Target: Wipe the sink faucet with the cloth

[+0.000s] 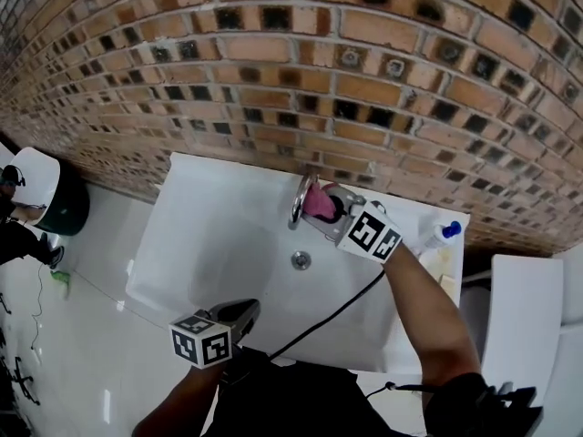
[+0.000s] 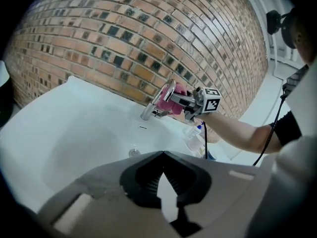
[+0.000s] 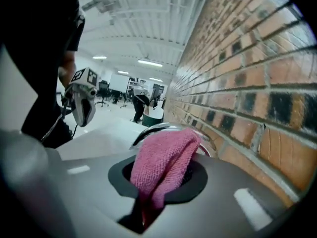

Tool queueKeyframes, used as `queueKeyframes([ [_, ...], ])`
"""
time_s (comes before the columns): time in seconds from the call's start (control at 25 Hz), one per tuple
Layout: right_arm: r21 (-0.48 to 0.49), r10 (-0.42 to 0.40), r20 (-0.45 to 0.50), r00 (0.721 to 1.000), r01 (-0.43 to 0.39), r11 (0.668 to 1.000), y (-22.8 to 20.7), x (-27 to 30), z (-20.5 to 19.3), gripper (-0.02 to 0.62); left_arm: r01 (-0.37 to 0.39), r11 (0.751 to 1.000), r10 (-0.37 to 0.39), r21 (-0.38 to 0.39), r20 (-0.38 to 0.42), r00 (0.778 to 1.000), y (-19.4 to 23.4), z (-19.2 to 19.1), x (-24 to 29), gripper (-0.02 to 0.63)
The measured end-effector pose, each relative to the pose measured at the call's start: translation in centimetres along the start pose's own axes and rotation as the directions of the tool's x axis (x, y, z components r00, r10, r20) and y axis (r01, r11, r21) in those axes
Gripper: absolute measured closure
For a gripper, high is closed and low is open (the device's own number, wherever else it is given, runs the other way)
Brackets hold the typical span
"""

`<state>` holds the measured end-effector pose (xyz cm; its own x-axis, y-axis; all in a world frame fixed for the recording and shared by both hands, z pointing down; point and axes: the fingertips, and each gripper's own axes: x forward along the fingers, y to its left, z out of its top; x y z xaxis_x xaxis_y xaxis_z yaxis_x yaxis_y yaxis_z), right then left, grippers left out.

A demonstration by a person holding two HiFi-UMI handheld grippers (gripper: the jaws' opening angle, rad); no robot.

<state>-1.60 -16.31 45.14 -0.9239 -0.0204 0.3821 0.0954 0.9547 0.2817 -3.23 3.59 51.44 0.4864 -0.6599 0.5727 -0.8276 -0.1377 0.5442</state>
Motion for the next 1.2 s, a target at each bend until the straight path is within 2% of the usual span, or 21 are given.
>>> queueKeyframes([
  [0.12, -0.148, 0.001, -0.07, 0.998, -0.012, 0.989, 1.4, -0.1, -0.3, 0.534, 0.015, 1.0, -0.015, -0.007, 0.008, 1.0, -1.6, -0.6, 0.4, 0.602],
  [0.28, -0.291, -0.047, -0.144, 0.988, 0.003, 0.957, 2.1, 0.0, -0.7, 0.534, 0.021, 1.0, -0.021, -0.011, 0.018, 1.0, -2.8, -1.2, 0.4, 0.602],
  [0.44, -0.379, -0.084, -0.204, 0.975, 0.0, 0.925, 3.1, -0.1, -1.4, 0.534, 0.002, 1.0, -0.002, -0.012, 0.026, 1.0, -2.9, -1.8, 0.2, 0.602],
  [0.56, -0.4, -0.09, -0.227, 0.97, -0.009, 0.916, 3.8, -0.2, -1.8, 0.534, 0.004, 1.0, -0.004, -0.012, 0.028, 1.0, -3.1, -1.9, 0.3, 0.601],
  [0.72, -0.383, -0.078, -0.23, 0.97, -0.016, 0.924, 4.6, -0.3, -2.1, 0.534, 0.013, 1.0, -0.013, -0.003, 0.019, 1.0, -3.5, -1.9, 0.3, 0.603],
  [0.84, -0.328, -0.072, -0.206, 0.976, 0.001, 0.945, 4.6, -0.6, -1.8, 0.532, 0.015, 1.0, -0.015, 0.008, 0.015, 1.0, -3.5, -1.5, 0.4, 0.603],
  [1.04, -0.114, -0.111, -0.062, 0.992, 0.103, 0.988, 3.1, -2.9, 0.5, 0.532, 0.028, 0.999, -0.028, 0.027, -0.002, 1.0, -3.0, -0.6, 0.7, 0.601],
  [1.2, 0.042, -0.201, -0.019, 0.979, 0.202, 0.979, 0.3, -4.8, 1.3, 0.531, 0.042, 0.999, -0.041, 0.03, -0.01, 0.999, -2.0, 0.2, 1.2, 0.602],
])
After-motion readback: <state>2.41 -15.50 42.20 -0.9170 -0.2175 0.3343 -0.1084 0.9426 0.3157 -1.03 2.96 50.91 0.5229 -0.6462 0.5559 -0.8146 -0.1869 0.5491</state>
